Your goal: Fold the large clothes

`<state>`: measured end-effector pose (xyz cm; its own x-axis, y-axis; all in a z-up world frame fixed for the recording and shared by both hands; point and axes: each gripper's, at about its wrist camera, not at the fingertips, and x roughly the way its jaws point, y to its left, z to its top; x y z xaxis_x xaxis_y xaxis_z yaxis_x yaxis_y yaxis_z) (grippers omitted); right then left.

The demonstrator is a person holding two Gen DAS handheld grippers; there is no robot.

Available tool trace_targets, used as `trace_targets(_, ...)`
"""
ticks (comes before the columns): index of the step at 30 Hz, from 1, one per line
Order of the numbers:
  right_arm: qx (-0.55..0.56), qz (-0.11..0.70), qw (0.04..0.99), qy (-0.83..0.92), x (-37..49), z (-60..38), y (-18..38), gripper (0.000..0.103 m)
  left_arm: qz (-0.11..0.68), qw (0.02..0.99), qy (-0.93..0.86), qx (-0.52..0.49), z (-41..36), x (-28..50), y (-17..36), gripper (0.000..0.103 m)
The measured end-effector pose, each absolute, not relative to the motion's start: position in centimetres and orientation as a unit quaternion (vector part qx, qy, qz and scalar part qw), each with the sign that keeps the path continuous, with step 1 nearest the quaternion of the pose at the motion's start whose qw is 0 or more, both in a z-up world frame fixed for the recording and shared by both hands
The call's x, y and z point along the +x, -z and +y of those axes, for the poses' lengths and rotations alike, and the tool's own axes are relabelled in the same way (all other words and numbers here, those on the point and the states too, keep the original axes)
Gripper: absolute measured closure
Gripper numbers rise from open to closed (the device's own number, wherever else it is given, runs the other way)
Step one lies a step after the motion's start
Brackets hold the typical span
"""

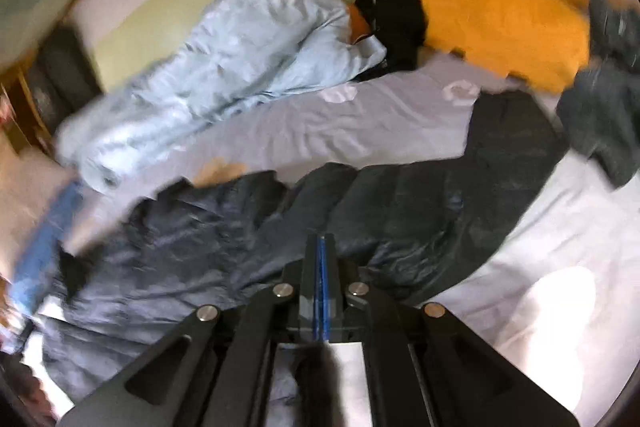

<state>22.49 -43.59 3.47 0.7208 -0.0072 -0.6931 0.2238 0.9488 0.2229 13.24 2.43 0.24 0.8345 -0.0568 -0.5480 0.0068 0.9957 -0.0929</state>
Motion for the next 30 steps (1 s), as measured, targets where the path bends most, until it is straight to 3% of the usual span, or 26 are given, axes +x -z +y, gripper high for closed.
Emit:
trace_targets(4, 0.151, 0.388, 0.899, 0.139, 23.7, -45.7, -1.9, 0.100, 0.285, 0.958, 0.011, -0.032, 2.2, 13.3, -0.1, 0.000)
trace_targets(5, 0.155, 0.390, 0.894, 0.156, 23.9, -46.4, -1.6, 0.091, 0.286, 0.958, 0.010, -0.030, 2.1, 13.5, 0.0, 0.000)
trace_targets(6, 0.160, 0.392, 0.889, 0.175, 24.2, -47.4, -1.2, 0.070, 0.288, 0.957, 0.009, -0.029, 2.1, 13.6, 0.1, 0.000)
trace_targets(8, 0.170, 0.403, 0.874, 0.210, 24.8, -49.7, -0.3, 0.053, 0.296, 0.955, 0.008, -0.029, 2.0, 13.9, 0.5, 0.000)
trace_targets(11, 0.181, 0.416, 0.859, 0.238, 25.3, -52.1, 0.9, 0.052, 0.309, 0.951, 0.005, -0.028, 2.1, 14.4, 1.3, 0.000)
trace_targets(18, 0.183, 0.425, 0.857, 0.225, 27.2, -52.9, 2.1, 0.037, 0.320, 0.947, -0.001, -0.017, 1.8, 15.0, 2.4, 0.000)
trace_targets(22, 0.127, 0.454, 0.839, 0.273, 28.8, -52.7, 3.7, 0.037, 0.317, 0.948, -0.003, -0.008, 1.6, 14.9, 2.5, 0.000)
trace_targets(26, 0.119, 0.450, 0.834, 0.297, 28.3, -53.3, 3.7, 0.089, 0.313, 0.950, -0.002, -0.004, 1.4, 14.8, 2.3, 0.000)
trace_targets(27, 0.129, 0.446, 0.836, 0.294, 28.0, -53.5, 3.4, 0.094, 0.311, 0.950, -0.002, -0.001, 1.2, 14.7, 2.3, 0.000)
trace_targets(30, 0.136, 0.408, 0.857, 0.285, 26.8, -53.1, 1.5, 0.096, 0.306, 0.952, 0.000, 0.006, 0.9, 14.5, 2.1, 0.000)
